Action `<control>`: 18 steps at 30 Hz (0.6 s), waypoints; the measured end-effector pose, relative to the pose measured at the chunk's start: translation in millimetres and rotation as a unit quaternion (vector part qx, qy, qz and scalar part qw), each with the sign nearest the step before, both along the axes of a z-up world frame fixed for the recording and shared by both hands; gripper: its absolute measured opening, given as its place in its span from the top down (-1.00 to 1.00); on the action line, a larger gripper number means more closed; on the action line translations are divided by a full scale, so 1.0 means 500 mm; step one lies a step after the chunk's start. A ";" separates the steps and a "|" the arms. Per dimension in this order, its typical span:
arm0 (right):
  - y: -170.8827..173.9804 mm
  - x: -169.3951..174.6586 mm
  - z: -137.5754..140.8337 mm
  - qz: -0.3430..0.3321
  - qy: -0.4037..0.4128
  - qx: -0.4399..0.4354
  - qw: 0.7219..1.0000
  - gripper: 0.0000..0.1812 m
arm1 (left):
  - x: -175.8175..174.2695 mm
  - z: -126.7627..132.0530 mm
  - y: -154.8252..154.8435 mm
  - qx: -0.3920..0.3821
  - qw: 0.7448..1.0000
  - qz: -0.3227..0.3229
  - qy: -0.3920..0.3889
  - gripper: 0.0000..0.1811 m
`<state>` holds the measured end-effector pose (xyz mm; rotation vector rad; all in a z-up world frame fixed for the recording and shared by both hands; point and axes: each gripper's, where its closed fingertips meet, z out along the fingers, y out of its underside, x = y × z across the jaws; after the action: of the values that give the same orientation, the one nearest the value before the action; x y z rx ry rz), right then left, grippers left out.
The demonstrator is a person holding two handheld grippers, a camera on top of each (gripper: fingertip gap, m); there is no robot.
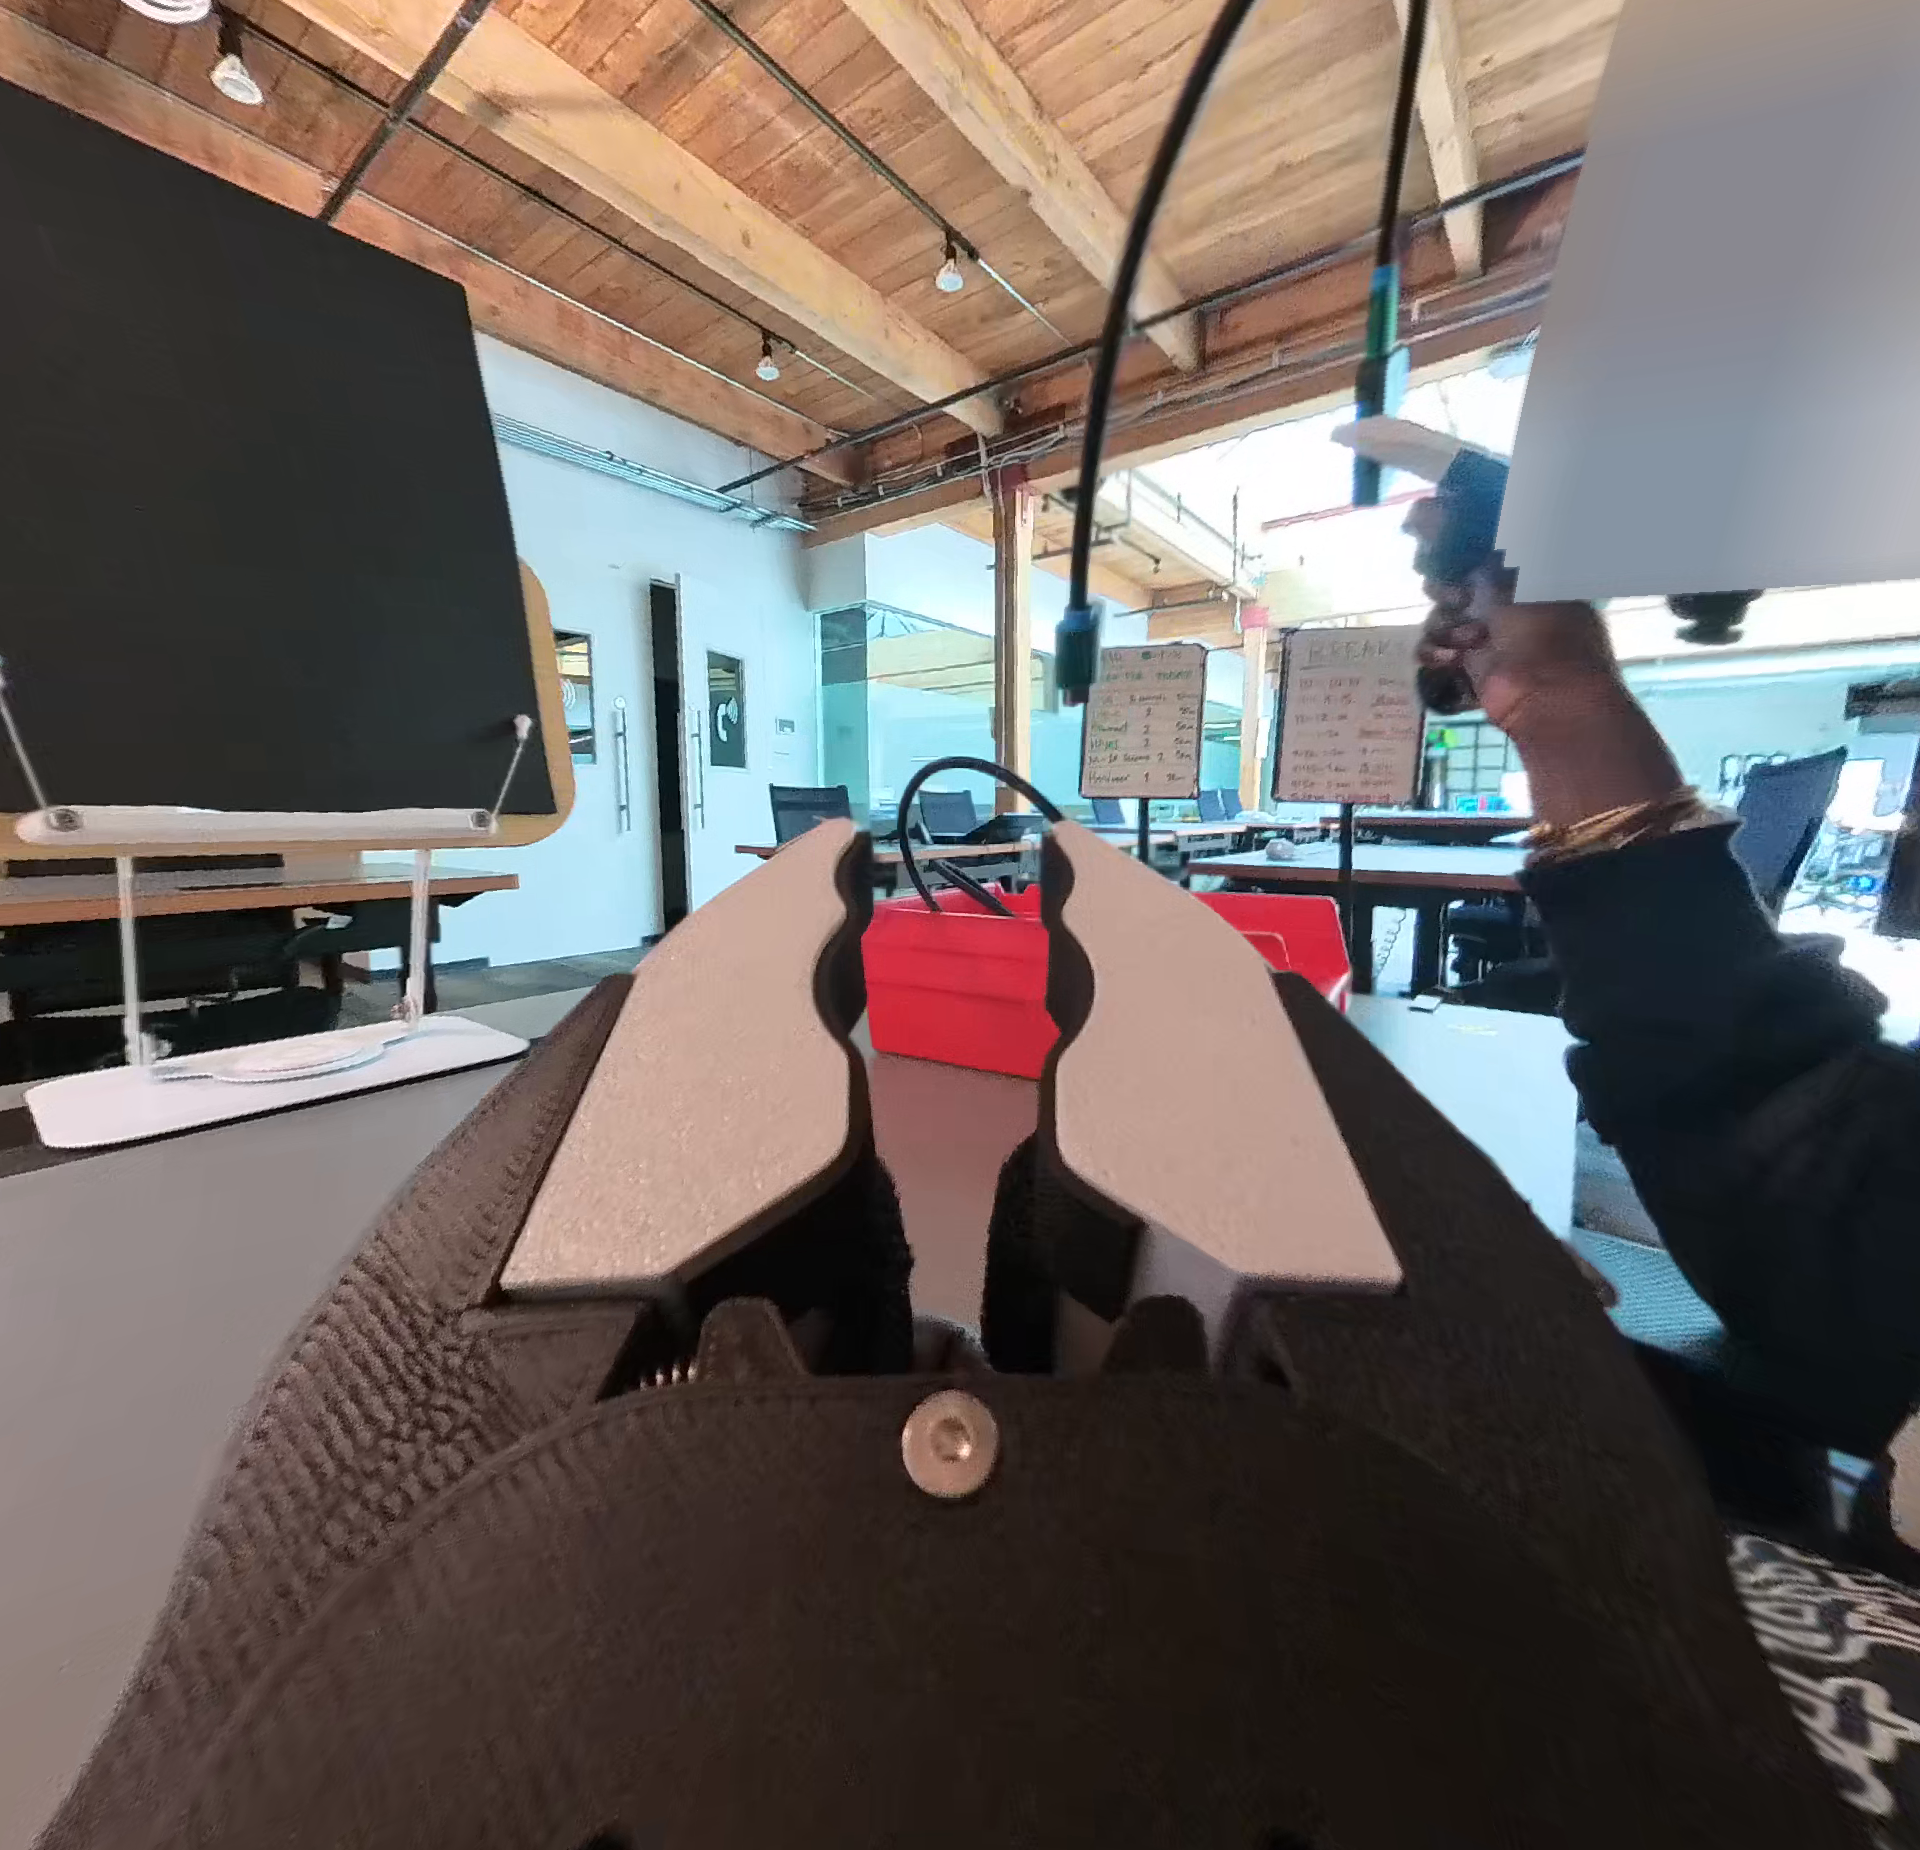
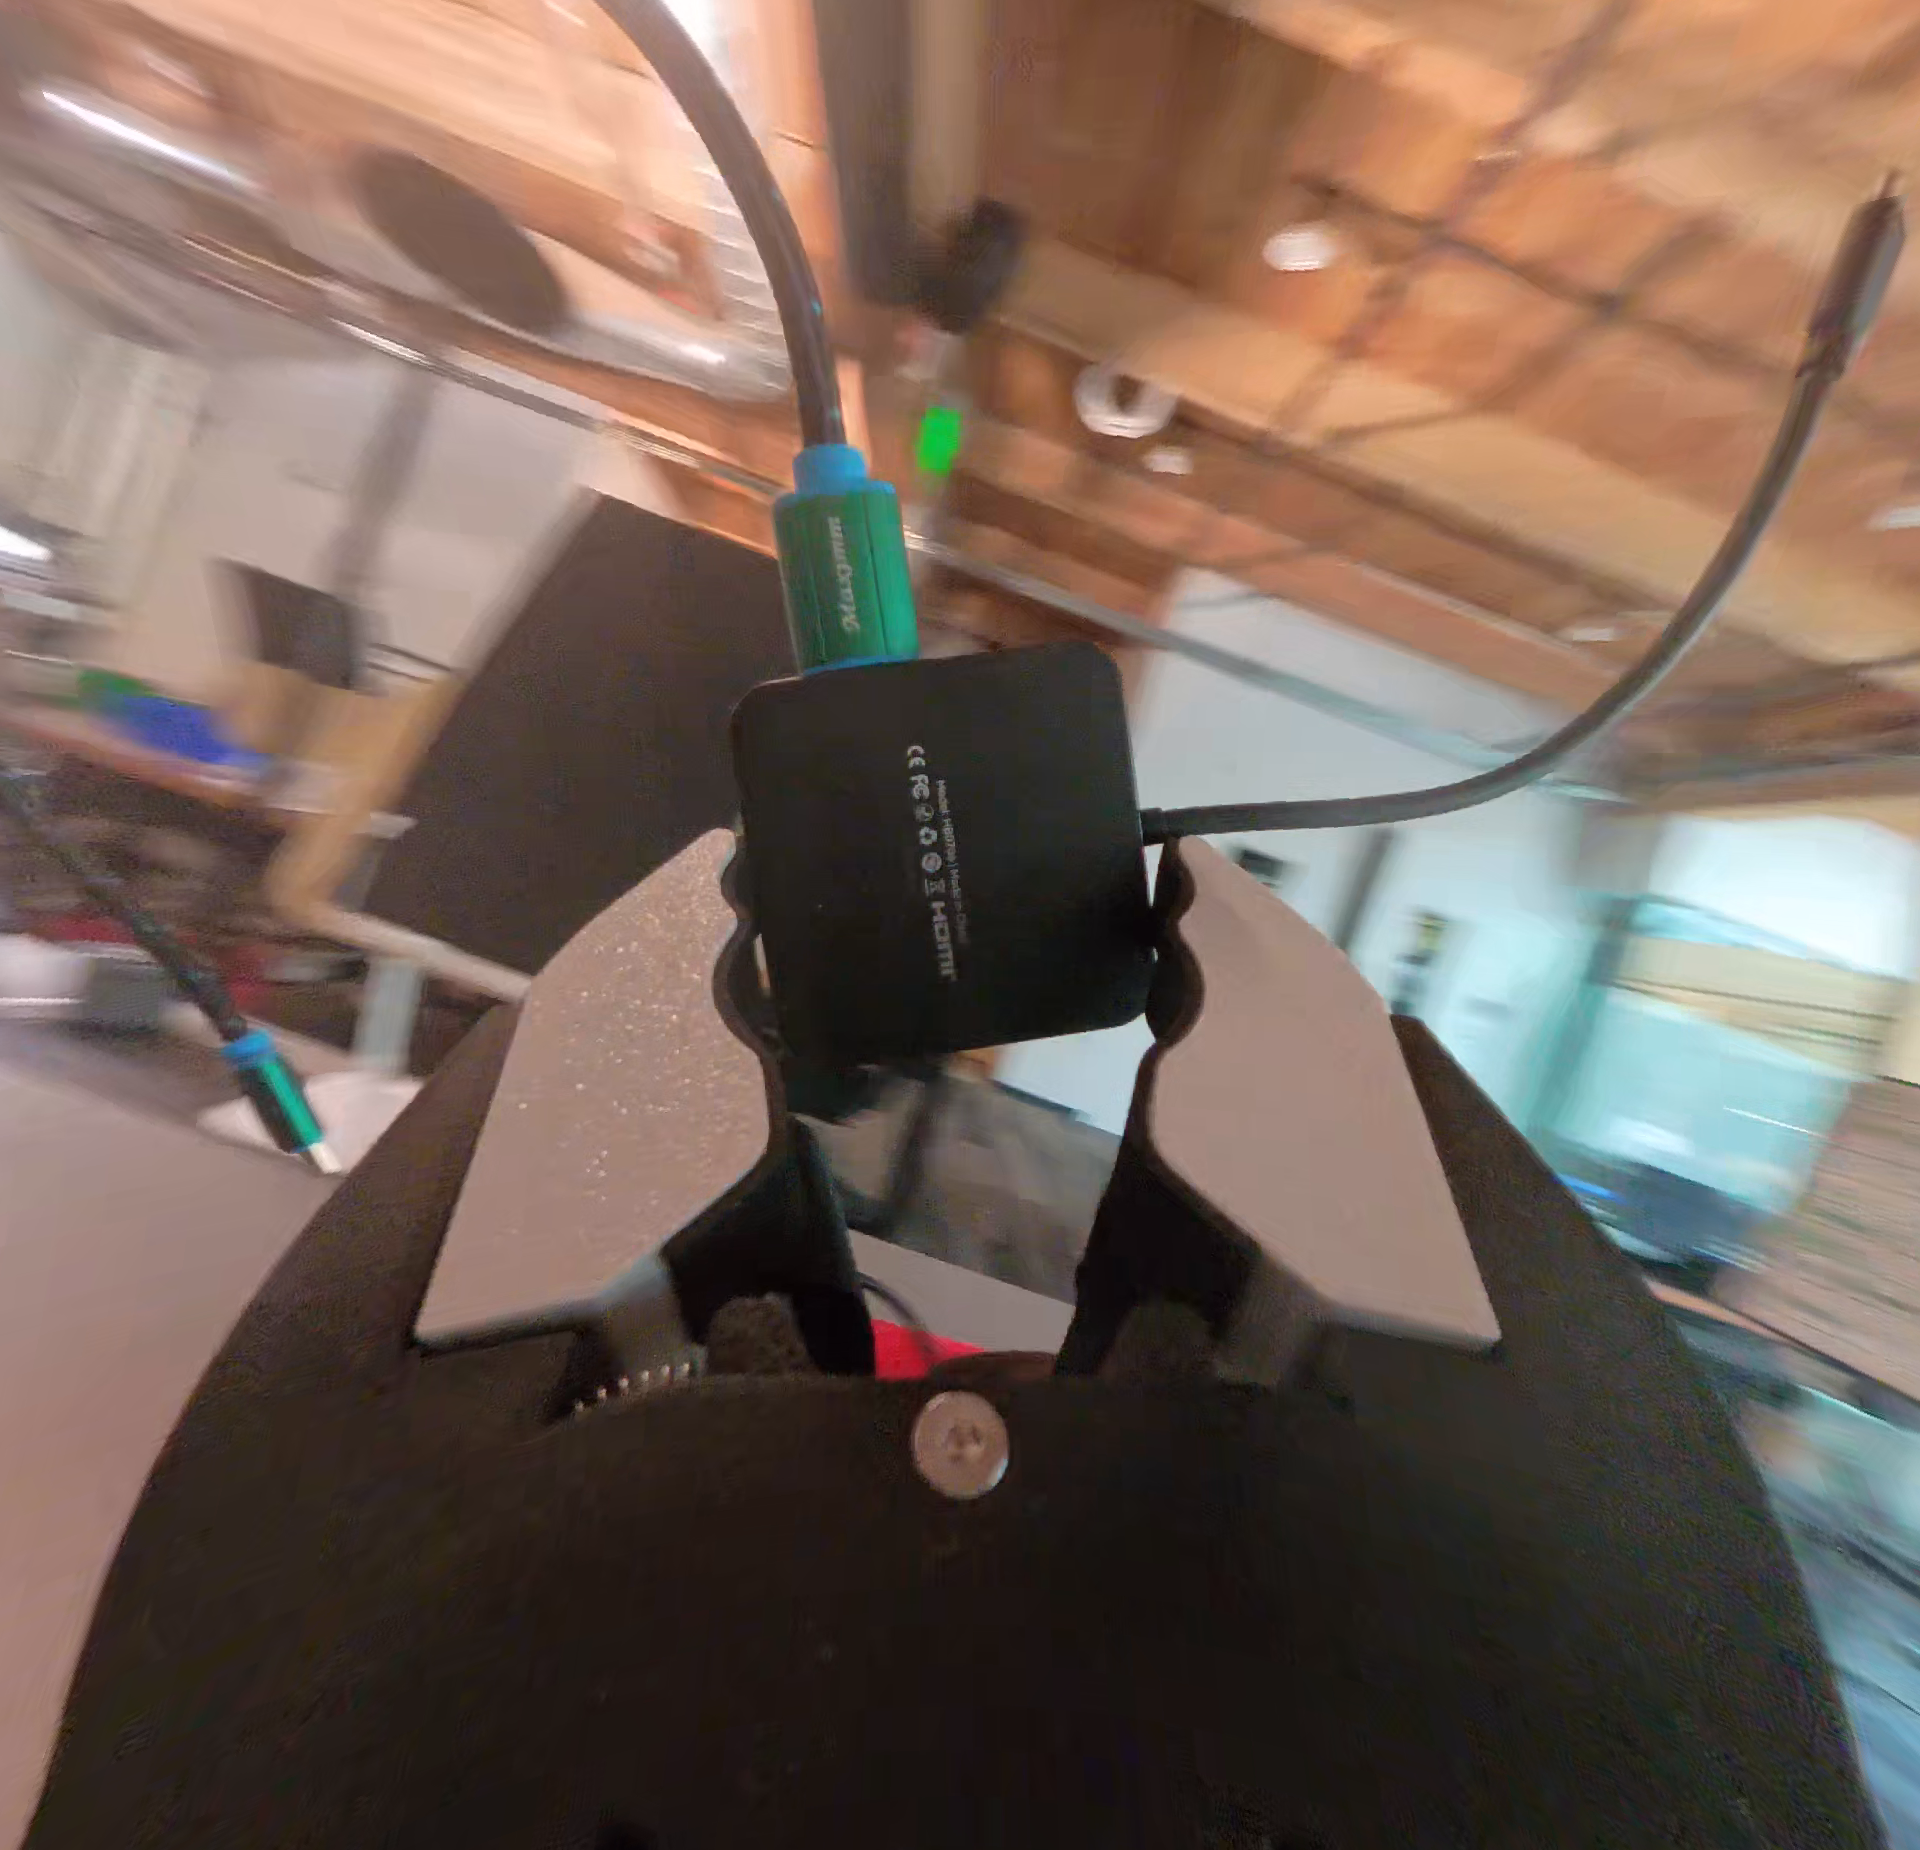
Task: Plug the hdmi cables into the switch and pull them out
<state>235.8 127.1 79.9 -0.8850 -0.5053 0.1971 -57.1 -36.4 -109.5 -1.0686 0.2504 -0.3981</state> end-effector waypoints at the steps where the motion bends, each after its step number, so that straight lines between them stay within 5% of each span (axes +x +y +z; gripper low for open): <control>1: 0.010 0.040 -0.003 -0.065 0.002 0.009 0.998 0.18 | 0.004 -0.001 0.000 0.000 1.000 0.001 0.007 0.67; 5: 0.048 0.127 -0.025 -0.305 -0.124 0.030 0.944 0.18 | 0.018 -0.006 0.002 0.001 1.000 -0.002 0.027 0.68; 8: 0.092 0.127 -0.067 -0.390 -0.269 0.035 0.880 0.19 | 0.020 -0.007 0.002 0.000 0.999 0.000 0.032 0.69; 13: 0.202 0.045 -0.234 -0.279 -0.451 -0.071 0.845 0.18 | 0.016 -0.005 0.002 0.003 1.000 0.000 0.025 0.69; 18: 0.268 0.020 -0.346 -0.160 -0.427 -0.211 0.864 0.19 | 0.007 -0.002 0.000 0.009 1.000 0.001 0.011 0.69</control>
<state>245.9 261.0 -93.0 -1.4710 -1.1538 -0.4395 -53.3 -36.6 -110.6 -1.0562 0.2720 -0.3814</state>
